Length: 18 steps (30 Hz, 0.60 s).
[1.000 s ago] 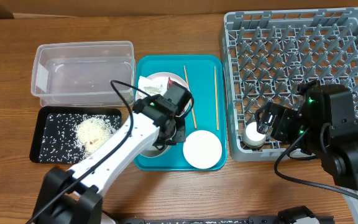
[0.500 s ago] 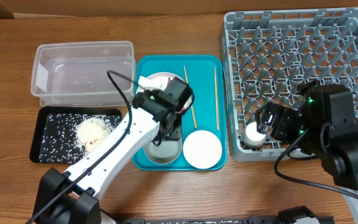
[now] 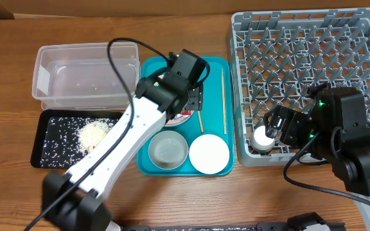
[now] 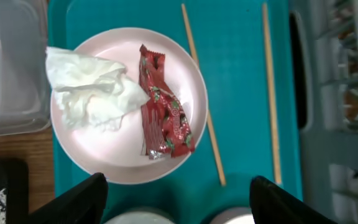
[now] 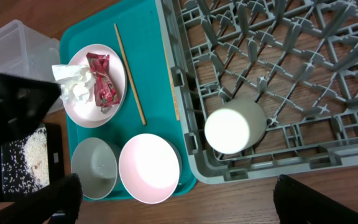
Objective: Sort waste into correct bins and load items into the dishwasher
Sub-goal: 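Grasp the white plate with the left gripper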
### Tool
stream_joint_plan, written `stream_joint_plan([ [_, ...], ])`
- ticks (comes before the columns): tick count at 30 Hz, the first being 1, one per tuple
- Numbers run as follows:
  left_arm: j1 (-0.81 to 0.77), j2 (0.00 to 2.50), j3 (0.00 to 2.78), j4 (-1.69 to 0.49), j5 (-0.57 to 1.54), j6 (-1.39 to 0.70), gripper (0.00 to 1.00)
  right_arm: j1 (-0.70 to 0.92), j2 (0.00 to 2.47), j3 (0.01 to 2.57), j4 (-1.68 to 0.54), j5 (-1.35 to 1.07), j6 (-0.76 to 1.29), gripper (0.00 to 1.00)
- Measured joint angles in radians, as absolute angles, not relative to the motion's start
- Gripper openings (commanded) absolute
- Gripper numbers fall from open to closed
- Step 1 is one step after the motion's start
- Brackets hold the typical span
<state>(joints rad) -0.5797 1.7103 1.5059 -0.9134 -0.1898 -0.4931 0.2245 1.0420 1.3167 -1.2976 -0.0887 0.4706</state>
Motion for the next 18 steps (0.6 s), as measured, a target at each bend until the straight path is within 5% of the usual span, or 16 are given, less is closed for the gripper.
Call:
stream_joint_plan([
  [7, -0.567, 1.974, 1.508, -0.894, -0.196, -0.489, 0.70, 0.224, 1.042, 1.317, -1.304, -0.088, 0.470, 1.00],
  [10, -0.561, 2.038, 1.508, -0.889, -0.195, -0.492, 0.40, 0.224, 1.042, 1.317, -1.308, -0.089, 0.471, 1.00],
  [11, -0.560, 2.050, 1.508, -0.889, -0.194, -0.490, 0.16, 0.224, 1.042, 1.317, -1.310, -0.088, 0.471, 1.00],
  [12, -0.556, 2.057, 1.508, -0.889, -0.189, -0.487, 0.04, 0.224, 1.042, 1.317, -1.312, -0.088, 0.471, 1.00],
  [18, -0.526, 2.061, 1.544, -0.972, -0.104, -0.476, 0.04, 0.224, 1.042, 1.317, -1.324, -0.088, 0.470, 1.00],
])
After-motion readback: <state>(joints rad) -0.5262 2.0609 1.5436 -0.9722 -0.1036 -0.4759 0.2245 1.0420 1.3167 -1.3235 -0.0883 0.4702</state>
